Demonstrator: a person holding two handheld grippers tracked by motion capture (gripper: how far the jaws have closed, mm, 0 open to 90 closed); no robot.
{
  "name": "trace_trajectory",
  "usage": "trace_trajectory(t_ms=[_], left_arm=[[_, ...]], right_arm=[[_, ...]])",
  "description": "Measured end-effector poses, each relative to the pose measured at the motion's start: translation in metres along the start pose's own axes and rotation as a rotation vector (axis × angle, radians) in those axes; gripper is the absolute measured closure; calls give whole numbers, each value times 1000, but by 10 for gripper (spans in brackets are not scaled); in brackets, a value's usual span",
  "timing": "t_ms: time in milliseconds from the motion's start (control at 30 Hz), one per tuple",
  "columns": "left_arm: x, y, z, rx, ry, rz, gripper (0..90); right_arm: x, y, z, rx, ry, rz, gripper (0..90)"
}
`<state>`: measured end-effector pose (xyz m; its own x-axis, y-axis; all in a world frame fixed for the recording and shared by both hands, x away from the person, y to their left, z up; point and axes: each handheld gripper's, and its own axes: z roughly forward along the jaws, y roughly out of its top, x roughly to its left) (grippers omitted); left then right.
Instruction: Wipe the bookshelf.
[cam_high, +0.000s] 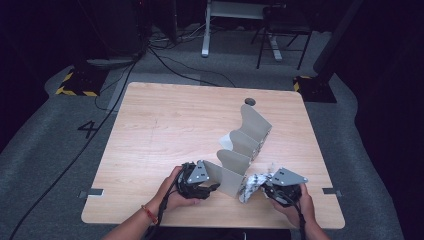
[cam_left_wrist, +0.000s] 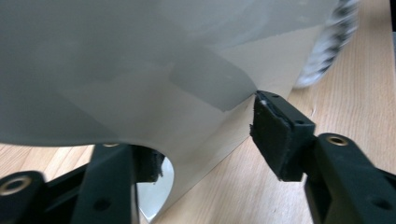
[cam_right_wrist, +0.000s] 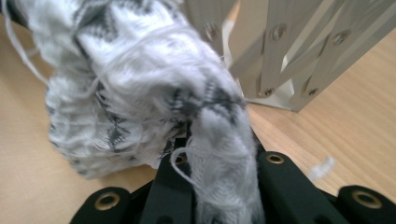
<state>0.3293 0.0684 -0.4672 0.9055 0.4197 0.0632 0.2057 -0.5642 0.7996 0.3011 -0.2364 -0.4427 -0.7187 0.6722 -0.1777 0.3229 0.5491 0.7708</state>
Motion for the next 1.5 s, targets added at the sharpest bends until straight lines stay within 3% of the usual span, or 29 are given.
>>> trace_trajectory(t_ms=[67,133,200,333,433,600,967,1200,1300,1433,1500], left_arm=[[-4,4,4,16,9,34,545],[-8,8,7,11,10,35,586],[-9,12,11,4,-19,17,625],[-16,18,18,-7,-47,32,678],[-19,19,20,-12,-66,33,699],[-22,18,20,-15,-96,37,718],[-28,16,19,-31,-118,32,747],[-29,14,19,-41,-121,17,763],[-28,15,19,-41,-74,12,790],[-24,13,19,-40,-68,-9,793],[-24,13,19,-40,-69,-9,794]], right_arm=[[0,5,-16,-3,27,-24,812],[1,10,-30,-8,51,-32,813],[2,14,-42,-46,45,-24,813],[8,20,-52,-97,-1,-12,813],[13,21,-47,-91,-18,-9,808],[10,12,-32,-32,-46,26,808],[6,-6,5,45,-80,63,811],[-1,-8,21,10,-103,52,813],[-7,-5,27,1,-105,95,816],[0,-2,16,-7,-120,32,817],[3,-1,5,-28,-102,38,817]])
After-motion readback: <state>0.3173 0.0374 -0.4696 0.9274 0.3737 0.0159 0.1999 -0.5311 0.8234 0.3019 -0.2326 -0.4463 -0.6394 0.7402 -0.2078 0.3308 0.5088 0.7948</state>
